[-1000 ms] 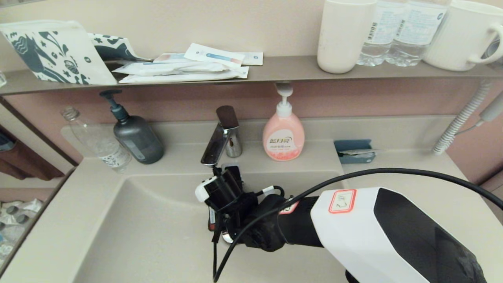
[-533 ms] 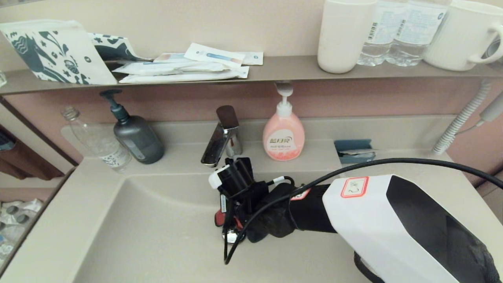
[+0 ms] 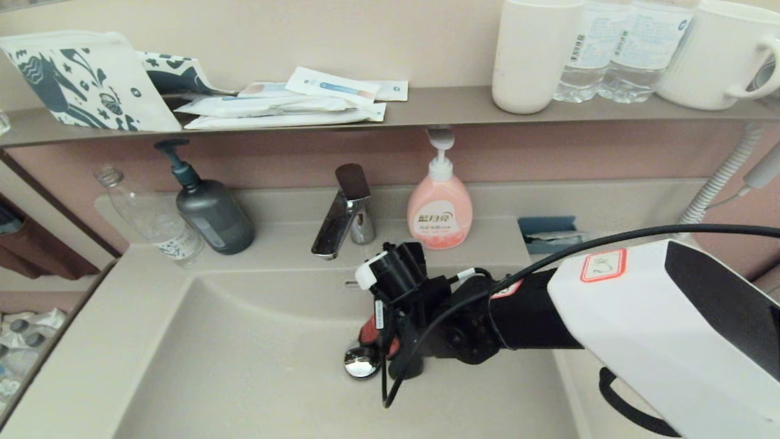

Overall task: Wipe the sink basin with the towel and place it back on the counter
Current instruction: Wipe the sink

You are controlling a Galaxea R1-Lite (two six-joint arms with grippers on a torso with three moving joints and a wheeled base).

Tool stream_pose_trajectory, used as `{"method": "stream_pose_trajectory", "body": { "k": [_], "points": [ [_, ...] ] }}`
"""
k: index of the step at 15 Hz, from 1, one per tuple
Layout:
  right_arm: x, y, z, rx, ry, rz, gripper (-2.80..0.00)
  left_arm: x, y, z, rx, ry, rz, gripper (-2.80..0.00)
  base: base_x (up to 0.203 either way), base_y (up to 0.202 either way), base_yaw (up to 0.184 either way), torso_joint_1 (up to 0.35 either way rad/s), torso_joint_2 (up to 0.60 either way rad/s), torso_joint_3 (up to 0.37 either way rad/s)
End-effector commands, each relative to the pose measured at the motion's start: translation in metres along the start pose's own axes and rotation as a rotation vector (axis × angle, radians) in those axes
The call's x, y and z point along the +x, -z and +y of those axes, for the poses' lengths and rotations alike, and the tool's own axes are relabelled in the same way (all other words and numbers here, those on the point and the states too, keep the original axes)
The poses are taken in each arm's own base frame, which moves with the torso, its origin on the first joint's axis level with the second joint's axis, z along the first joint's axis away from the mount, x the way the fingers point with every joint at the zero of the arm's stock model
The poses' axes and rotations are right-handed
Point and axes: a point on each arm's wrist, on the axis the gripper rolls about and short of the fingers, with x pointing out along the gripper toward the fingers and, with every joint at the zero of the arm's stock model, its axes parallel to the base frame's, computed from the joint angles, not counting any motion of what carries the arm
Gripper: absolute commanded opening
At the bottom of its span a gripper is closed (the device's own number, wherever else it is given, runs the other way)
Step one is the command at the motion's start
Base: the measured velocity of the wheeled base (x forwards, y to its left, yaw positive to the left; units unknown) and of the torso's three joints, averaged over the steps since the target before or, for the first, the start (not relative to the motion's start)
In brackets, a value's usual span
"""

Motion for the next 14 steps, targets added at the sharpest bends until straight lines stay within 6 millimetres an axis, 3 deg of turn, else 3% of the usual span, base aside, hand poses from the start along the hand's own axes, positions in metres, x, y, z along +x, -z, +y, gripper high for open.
{"method": "stream_pose_trajectory", "body": {
  "k": [1, 5, 7, 10, 14],
  "points": [
    [-0.011, -0.015, -0.018, 0.028, 0.025, -0.016, -2.80, 0.000, 0.000, 0.000, 0.000, -0.001, 0.001, -2.80, 0.000, 0.000, 0.000, 0.000, 0.00, 0.000],
    [-0.024, -0.031, -0.055, 0.060, 0.085, -0.018, -2.80, 0.000, 0.000, 0.000, 0.000, -0.001, 0.001, -2.80, 0.000, 0.000, 0.000, 0.000, 0.00, 0.000],
    [-0.030, -0.032, -0.062, 0.063, 0.091, -0.014, -2.80, 0.000, 0.000, 0.000, -0.001, -0.001, 0.001, -2.80, 0.000, 0.000, 0.000, 0.000, 0.00, 0.000],
    [-0.040, -0.021, -0.041, 0.031, 0.040, -0.004, -2.80, 0.000, 0.000, 0.000, -0.002, -0.001, 0.001, -2.80, 0.000, 0.000, 0.000, 0.000, 0.00, 0.000],
    [-0.042, 0.031, 0.013, -0.076, -0.060, 0.049, -2.80, 0.000, 0.000, 0.000, -0.001, -0.001, 0.001, -2.80, 0.000, 0.000, 0.000, 0.000, 0.00, 0.000]
  ]
}}
